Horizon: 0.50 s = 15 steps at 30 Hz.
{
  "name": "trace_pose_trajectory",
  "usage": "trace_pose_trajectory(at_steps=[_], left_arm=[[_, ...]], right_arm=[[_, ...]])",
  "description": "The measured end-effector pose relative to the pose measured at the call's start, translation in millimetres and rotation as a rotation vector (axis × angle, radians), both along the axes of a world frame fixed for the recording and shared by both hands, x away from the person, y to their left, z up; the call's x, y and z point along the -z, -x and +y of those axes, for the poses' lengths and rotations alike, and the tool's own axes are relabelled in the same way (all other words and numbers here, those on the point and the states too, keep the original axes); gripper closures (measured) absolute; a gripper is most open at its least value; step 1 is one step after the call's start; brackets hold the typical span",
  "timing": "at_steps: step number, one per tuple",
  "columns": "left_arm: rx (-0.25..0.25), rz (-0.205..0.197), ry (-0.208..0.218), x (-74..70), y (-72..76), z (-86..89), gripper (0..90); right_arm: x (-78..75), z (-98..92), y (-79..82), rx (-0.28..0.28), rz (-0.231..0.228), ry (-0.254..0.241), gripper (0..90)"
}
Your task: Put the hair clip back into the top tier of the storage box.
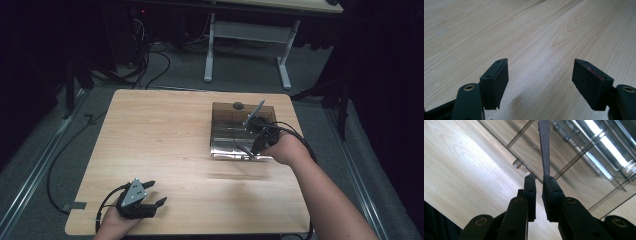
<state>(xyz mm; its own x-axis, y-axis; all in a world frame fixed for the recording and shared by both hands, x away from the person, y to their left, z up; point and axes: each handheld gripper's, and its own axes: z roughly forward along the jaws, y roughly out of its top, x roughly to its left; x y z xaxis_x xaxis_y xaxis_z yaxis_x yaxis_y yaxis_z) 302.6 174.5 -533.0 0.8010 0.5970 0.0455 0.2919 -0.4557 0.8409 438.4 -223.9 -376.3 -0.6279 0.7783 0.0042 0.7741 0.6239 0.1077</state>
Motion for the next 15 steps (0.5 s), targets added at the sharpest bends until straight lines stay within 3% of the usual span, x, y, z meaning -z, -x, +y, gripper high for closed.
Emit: trace_pose_trajectory(at_steps=[8, 15], left_arm=[[0.000, 0.000, -0.001, 0.0, 0.0, 0.0, 29.8], [0.000, 0.000, 0.000, 0.0, 0.0, 0.0, 29.8]], right_arm=[[4.9, -8.1, 8.8, 0.027, 0.018, -0.003, 82.3], [13.2, -8.5, 12.8, 0.012, 0.040, -0.002, 82.2]])
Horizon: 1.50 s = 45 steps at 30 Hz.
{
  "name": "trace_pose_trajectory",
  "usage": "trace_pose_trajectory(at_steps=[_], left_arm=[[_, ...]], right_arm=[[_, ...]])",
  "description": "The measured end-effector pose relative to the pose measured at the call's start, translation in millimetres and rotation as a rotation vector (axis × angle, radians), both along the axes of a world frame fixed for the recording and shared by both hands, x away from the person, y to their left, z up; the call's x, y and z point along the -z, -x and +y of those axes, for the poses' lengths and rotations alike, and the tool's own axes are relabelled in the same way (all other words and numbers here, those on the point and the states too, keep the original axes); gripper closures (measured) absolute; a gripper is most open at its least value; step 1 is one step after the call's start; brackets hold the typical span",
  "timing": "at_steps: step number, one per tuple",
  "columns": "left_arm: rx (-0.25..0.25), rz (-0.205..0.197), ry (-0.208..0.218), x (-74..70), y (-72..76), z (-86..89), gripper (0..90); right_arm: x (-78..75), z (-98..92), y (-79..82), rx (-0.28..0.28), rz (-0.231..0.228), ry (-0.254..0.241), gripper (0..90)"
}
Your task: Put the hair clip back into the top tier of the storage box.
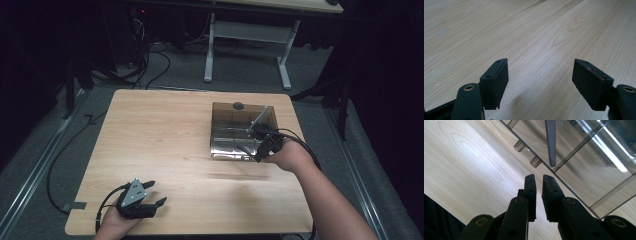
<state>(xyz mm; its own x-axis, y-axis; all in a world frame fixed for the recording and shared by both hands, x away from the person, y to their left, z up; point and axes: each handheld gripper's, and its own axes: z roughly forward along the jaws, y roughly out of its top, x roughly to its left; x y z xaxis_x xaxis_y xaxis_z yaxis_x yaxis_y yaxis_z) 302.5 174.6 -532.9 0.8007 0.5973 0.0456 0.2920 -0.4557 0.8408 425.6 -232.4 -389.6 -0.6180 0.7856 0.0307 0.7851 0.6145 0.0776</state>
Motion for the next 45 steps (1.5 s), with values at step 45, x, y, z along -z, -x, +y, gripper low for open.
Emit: trace_pose_trajectory(at_steps=[45], left_arm=[[-0.009, -0.003, 0.023, -0.1, -0.3, 2.1, 29.5]], right_arm=[[104.5, -20.6, 99.9, 0.085, -0.496, -0.395, 57.9]])
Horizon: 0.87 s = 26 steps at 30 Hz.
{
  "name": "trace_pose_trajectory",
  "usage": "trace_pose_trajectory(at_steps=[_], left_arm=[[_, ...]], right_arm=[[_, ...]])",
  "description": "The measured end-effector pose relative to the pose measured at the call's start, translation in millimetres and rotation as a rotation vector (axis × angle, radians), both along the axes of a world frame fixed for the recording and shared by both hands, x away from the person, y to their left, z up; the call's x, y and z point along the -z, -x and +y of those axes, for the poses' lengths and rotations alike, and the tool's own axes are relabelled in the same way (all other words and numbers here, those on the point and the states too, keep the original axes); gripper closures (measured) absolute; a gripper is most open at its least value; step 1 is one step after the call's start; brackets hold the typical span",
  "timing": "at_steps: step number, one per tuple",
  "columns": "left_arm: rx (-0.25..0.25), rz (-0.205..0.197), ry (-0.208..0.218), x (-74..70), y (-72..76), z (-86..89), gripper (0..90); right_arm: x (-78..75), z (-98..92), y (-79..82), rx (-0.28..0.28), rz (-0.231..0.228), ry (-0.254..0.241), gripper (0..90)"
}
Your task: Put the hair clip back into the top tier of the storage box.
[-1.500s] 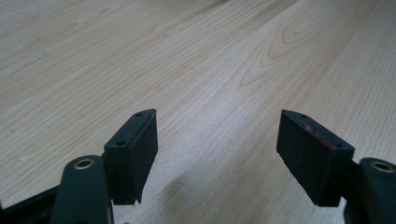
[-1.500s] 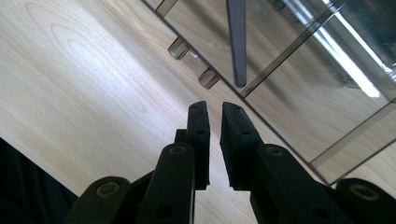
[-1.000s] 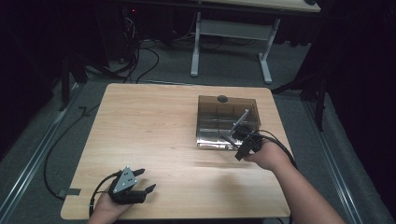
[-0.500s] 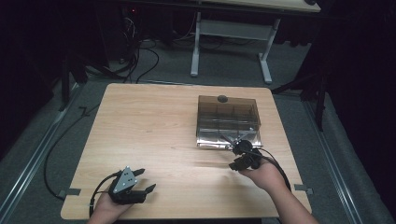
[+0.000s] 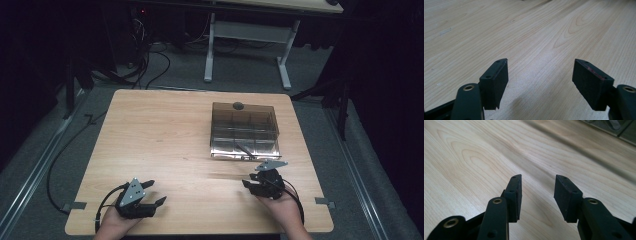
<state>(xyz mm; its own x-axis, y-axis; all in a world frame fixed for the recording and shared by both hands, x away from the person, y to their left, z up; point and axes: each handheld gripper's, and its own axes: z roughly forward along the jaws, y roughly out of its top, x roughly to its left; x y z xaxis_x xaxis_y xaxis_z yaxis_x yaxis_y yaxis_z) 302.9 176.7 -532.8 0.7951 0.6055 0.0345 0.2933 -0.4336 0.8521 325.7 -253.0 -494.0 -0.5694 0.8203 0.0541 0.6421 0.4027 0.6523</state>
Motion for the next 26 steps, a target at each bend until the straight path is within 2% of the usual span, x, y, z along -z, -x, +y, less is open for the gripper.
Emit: trace_pose_trajectory(at_steps=[1, 3, 4, 8, 9, 10, 11, 13, 15, 21, 26], left_arm=[[0.000, 0.000, 0.000, 0.0, 0.0, 0.0, 29.4], [0.000, 0.002, 0.000, -0.2, -0.1, 0.2, 29.4], [-0.005, 0.000, 0.007, -0.1, -0.2, 0.6, 29.4], [-0.016, -0.001, 0.022, -0.1, -0.8, 1.8, 29.3], [-0.016, -0.001, 0.022, -0.1, -0.8, 1.8, 29.3], [-0.019, -0.001, 0.023, -0.2, -0.9, 1.9, 29.3], [-0.021, 0.000, 0.023, -0.1, -1.1, 1.8, 29.3], [-0.017, 0.002, 0.013, -0.2, -1.2, 1.0, 29.3], [-0.021, 0.002, 0.008, 0.0, -1.4, 0.5, 29.2], [-0.032, 0.005, 0.010, 0.0, -2.1, 0.7, 29.2], [-0.030, 0.002, 0.010, 0.0, -1.8, 0.7, 29.2]], right_arm=[[0.0, 0.0, 0.0, 0.000, 0.000, 0.000, 57.9], [6.3, -2.6, 4.6, 0.012, -0.040, -0.027, 56.6], [12.4, -5.6, 9.4, 0.033, -0.083, -0.045, 55.9], [23.7, -13.4, 19.9, 0.070, -0.160, -0.111, 55.0], [23.7, -13.4, 19.9, 0.070, -0.160, -0.111, 55.0], [29.4, -18.7, 26.6, 0.090, -0.218, -0.159, 55.0], [29.4, -18.7, 26.6, 0.090, -0.218, -0.159, 54.9], [32.2, -25.5, 31.1, 0.099, -0.240, -0.202, 53.6], [32.7, -27.7, 30.8, 0.104, -0.237, -0.227, 53.1], [32.6, -23.8, 32.4, 0.098, -0.254, -0.198, 53.2], [32.8, -24.4, 30.9, 0.103, -0.232, -0.205, 52.0]])
